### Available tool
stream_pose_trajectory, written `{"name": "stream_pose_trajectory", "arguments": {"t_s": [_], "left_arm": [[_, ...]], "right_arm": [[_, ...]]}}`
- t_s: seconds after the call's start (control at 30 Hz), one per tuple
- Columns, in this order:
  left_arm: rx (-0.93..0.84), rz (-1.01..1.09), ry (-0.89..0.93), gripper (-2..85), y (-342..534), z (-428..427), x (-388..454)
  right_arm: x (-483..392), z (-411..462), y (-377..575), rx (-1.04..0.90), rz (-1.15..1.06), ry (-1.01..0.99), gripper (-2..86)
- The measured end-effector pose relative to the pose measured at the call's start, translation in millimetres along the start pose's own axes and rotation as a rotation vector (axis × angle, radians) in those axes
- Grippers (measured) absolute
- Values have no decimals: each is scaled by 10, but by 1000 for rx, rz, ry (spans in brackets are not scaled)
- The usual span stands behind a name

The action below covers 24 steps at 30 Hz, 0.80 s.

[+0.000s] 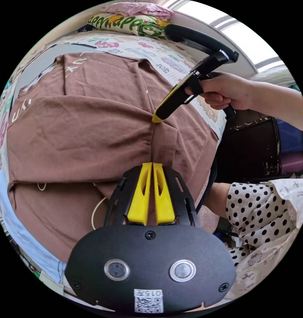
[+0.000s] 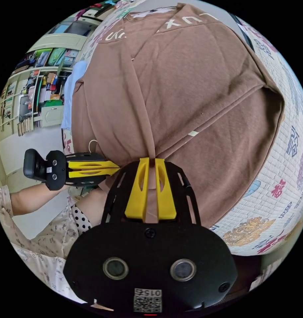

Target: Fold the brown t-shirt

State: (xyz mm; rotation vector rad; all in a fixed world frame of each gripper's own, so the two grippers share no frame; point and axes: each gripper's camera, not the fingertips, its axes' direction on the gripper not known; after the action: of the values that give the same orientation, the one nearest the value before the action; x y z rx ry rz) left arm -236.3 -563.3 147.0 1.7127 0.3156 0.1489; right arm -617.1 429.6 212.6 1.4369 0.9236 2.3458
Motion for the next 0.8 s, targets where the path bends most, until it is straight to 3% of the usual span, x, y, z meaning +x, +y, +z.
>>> {"name": "stream_pose_trajectory", "arguments": {"t_s": [0.23,0.4,0.63,0.8], "left_arm": [[-19,7,109,48,-237,-188,-639],[239,-225,-22,70,-430,-1244,-2182],[411,-435,-175,95,-1550,-1991,-4401],[387,-484,-182,112,-2283,-1886,-5208]], "right_arm": [[4,-312,-252,34,-14,-72,73],[198,-1263,-628,291,33,-41,92],[-100,-2080,-2388,543,-36,53,132],[-336,-2036,-3549,505,-17,116,137]]}}
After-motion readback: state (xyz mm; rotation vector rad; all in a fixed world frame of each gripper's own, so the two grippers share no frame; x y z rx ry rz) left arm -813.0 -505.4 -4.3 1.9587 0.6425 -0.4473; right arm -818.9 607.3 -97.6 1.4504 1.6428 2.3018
